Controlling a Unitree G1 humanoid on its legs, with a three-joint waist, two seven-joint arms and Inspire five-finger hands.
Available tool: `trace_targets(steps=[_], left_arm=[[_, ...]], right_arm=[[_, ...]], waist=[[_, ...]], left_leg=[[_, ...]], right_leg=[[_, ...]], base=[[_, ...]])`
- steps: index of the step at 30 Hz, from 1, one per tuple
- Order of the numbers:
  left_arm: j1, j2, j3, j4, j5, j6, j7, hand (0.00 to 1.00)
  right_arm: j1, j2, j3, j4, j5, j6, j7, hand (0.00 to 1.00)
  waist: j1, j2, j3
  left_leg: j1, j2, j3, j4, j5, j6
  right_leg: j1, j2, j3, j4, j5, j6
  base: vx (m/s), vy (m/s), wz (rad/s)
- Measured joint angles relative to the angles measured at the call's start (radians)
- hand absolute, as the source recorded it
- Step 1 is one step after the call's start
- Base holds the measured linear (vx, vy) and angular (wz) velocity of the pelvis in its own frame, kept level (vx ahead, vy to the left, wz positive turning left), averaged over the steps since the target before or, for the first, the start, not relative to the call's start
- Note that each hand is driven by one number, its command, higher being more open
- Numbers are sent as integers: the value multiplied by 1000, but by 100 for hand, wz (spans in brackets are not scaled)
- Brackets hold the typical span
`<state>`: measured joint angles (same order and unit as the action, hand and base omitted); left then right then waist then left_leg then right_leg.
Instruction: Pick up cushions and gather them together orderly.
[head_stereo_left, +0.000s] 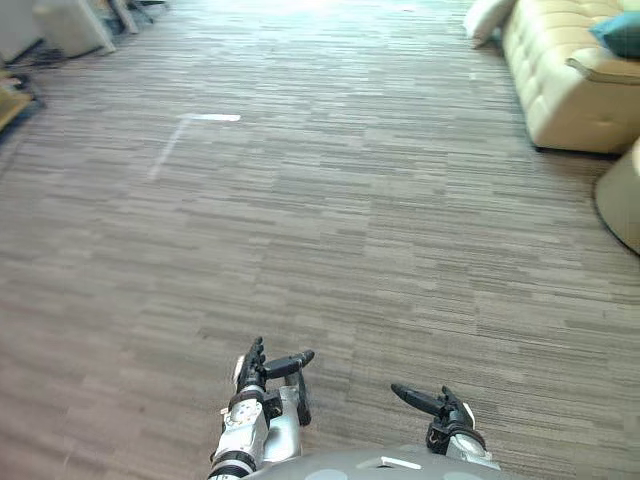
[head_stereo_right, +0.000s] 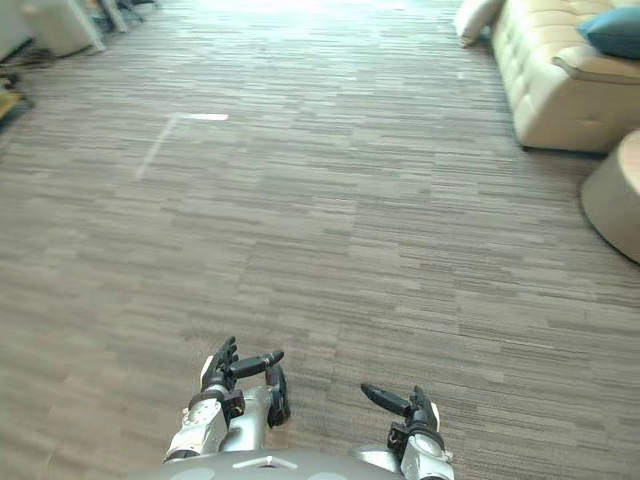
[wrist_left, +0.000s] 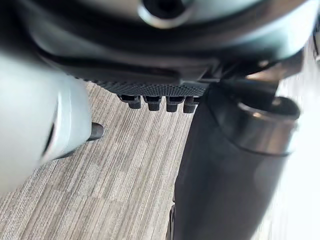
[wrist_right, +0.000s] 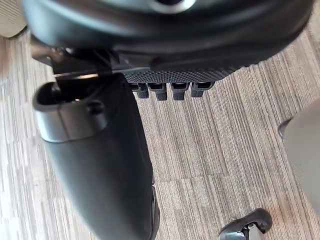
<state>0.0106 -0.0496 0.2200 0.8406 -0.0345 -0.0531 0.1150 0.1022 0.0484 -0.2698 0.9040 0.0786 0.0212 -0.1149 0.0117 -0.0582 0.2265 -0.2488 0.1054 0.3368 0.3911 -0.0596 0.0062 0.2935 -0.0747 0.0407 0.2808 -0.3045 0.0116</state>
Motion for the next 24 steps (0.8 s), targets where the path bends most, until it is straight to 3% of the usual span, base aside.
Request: trace_targets(steps=[1, 3, 4, 6, 8, 10, 11, 12, 13, 14, 15, 16, 18, 19, 20, 21, 22, 24], left_arm=[[0, 2, -2, 9, 0, 2, 10, 100], [1, 12, -5, 32, -1, 14, 18, 100], [0, 20, -9, 53, -2, 21, 26, 100], [7, 24, -20, 82, -2, 21, 41, 100], [7, 36, -43, 108, -2, 21, 43, 100], [6, 46, -51, 127, -1, 22, 39, 100], [7, 47, -51, 128, -1, 22, 37, 100], [18, 49, -51, 130, 4, 22, 30, 100], [6, 49, -50, 154, 8, 21, 25, 100], [2, 32, -49, 160, 11, 19, 12, 100], [2, 29, -48, 157, 13, 19, 10, 100], [2, 18, -46, 148, 27, 20, 7, 100], [4, 1, -45, 142, 45, 21, 5, 100], [6, -9, -37, 123, 45, 22, 3, 100], [9, -11, -29, 107, 45, 21, -1, 100], [12, -12, -13, 90, 45, 21, -5, 100], [13, -13, -8, 82, 44, 21, -5, 100], [13, -13, -2, 45, 42, 20, -4, 100]], right_arm=[[0, 4, 2, 1, -9, 0, 1, 100], [-1, -2, 10, -13, -21, -4, 9, 100], [-2, -9, 15, -21, -23, -8, 14, 100], [-9, -32, 15, -46, -38, -18, 20, 100], [-21, -47, 17, -45, -40, -34, 20, 100], [-33, -50, 16, -45, -39, -38, 21, 100], [-36, -49, 15, -48, -38, -44, 21, 100], [-39, -49, 16, -45, -39, -44, 22, 100], [-50, -55, 4, -28, -38, -40, 25, 100], [-61, -70, 1, -20, -42, -35, 22, 100], [-61, -69, -1, -20, -43, -36, 21, 100], [-59, -65, -10, -18, -39, -35, 21, 100], [-53, -65, -23, -21, -38, -15, 21, 100], [-44, -64, -20, -24, -40, -9, 21, 100], [-38, -56, -13, -25, -39, -6, 22, 100], [-36, -44, -10, -24, -38, -3, 22, 100], [-33, -41, -5, -24, -38, -2, 21, 100], [-22, -46, 16, -23, -38, 5, 19, 100]], waist=[[6, -8, -5], [0, -11, -6], [-1, -9, -4], [-21, 33, 1], [-30, 51, 12], [-40, 47, 13], [-43, 42, 16], [-51, 28, 14], [-63, 36, 19], [-50, 61, 10], [-50, 62, 11], [-54, 62, 11], [-70, 81, 9], [-66, 89, 8], [-60, 91, 9], [-57, 89, 9], [-53, 86, 10], [-27, 82, 10]], left_leg=[[52, -13, 30, 14, -56, -1], [145, -35, 49, -14, -114, -5], [218, -45, 60, -36, -145, -9], [360, -32, 66, -122, -183, -25], [443, -6, 66, -175, -178, -34], [525, 23, 64, -226, -177, -35], [551, 29, 62, -245, -178, -35], [593, 26, 51, -278, -185, -48], [636, 46, 12, -298, -190, -56], [630, 64, -10, -280, -163, -59], [627, 67, -13, -270, -156, -65], [615, 84, -36, -205, -124, -91], [515, 138, -153, 92, -99, -136], [439, 156, -214, 310, -79, -176], [365, 171, -224, 494, -76, -182], [285, 184, -215, 623, -85, -176], [253, 185, -208, 648, -89, -172], [114, 169, -171, 598, -153, -134]], right_leg=[[-65, -24, -3, 204, 21, 32], [-197, -65, -10, 533, 165, 78], [-280, -101, -35, 714, 176, 74], [-441, -131, -149, 827, 90, 30], [-521, -109, -208, 762, 34, 1], [-620, -65, -239, 588, 21, -10], [-649, -50, -232, 497, 34, -1], [-664, -28, -200, 303, 110, 30], [-637, -11, -213, 319, 170, -58], [-638, 10, -219, 341, 126, -70], [-638, 9, -219, 350, 113, -73], [-619, 7, -235, 376, 65, -87], [-522, 40, -269, 323, 24, -97], [-453, 68, -280, 268, 23, -99], [-381, 98, -280, 211, 20, -103], [-313, 122, -276, 152, 18, -106], [-289, 128, -271, 133, 18, -107], [-191, 140, -235, 46, 16, -111]], base=[[613, 279, -43], [507, 220, -38], [494, 134, -34], [546, 118, -24], [588, -28, 10], [570, -121, 25], [475, -193, 36], [625, -291, 52], [756, -369, 37], [637, -330, 18], [589, -342, 3], [537, -348, 26], [553, -333, 36], [466, -229, 14], [425, -173, -3], [401, -149, -13], [366, -110, -25], [391, -71, -44]])
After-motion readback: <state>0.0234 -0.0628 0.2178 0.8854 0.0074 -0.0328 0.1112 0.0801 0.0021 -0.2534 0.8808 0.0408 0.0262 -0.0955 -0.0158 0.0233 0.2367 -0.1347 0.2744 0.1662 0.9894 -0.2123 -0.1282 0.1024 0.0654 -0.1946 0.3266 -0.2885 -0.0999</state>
